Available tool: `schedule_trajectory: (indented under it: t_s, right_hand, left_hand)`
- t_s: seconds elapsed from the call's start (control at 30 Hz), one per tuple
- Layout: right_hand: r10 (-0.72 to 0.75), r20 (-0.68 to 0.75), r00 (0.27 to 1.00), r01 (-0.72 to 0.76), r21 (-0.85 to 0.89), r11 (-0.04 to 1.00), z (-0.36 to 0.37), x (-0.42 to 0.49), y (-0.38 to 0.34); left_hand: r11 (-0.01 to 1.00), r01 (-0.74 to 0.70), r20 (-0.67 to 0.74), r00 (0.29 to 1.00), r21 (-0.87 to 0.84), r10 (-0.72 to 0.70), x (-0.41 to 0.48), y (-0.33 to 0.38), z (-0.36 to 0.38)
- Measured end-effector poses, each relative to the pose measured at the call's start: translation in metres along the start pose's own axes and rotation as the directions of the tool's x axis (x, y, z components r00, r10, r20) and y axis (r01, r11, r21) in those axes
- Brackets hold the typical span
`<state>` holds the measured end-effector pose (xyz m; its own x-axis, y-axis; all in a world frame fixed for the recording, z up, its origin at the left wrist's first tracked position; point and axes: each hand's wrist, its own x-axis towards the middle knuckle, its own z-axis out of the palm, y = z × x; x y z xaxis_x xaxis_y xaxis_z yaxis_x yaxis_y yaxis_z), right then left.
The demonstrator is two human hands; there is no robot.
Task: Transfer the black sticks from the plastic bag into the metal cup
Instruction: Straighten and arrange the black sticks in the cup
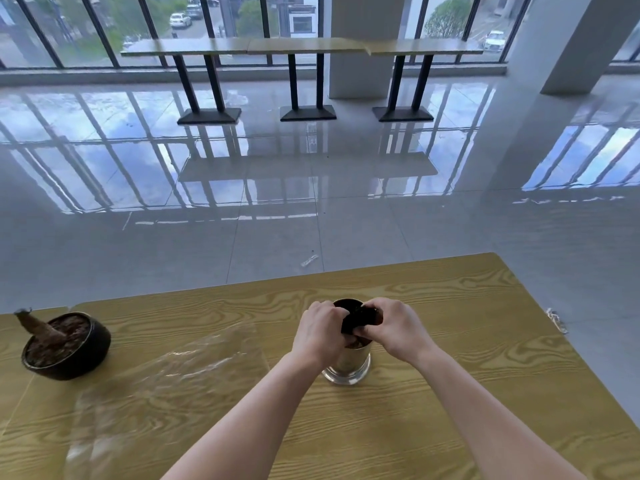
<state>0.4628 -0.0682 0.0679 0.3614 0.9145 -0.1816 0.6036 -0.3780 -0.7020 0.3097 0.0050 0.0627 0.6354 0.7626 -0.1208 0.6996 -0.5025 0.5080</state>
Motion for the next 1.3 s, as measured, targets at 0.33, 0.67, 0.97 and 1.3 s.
schedule_trajectory:
  t_s: [0.33, 0.67, 0.97, 1.3]
  right_hand:
    - [-0.023, 0.092, 0.995, 0.026, -0.03, 0.999, -0.009, 0.039, -0.032]
    - [-0.013, -0.141, 0.99, 0.02, 0.052, 0.998, 0.002, 0.03, -0.007]
    - [-0.107, -0.24, 0.965, 0.097, -0.055, 0.994, 0.0, 0.03, -0.006]
    - [-0.21, -0.019, 0.978, 0.203, -0.191, 0.961, 0.004, 0.054, -0.022]
  left_hand:
    - [0.967, 0.136, -0.104, 0.981, -0.215, -0.161, 0.012, -0.006, -0.015]
    - [0.919, 0.184, -0.248, 0.927, -0.35, -0.28, 0.007, -0.028, -0.001]
    - [0.887, 0.153, -0.255, 0.924, -0.437, -0.285, 0.014, -0.031, 0.001]
    - [0.859, 0.134, -0.278, 0.912, -0.494, -0.303, 0.017, -0.027, 0.0]
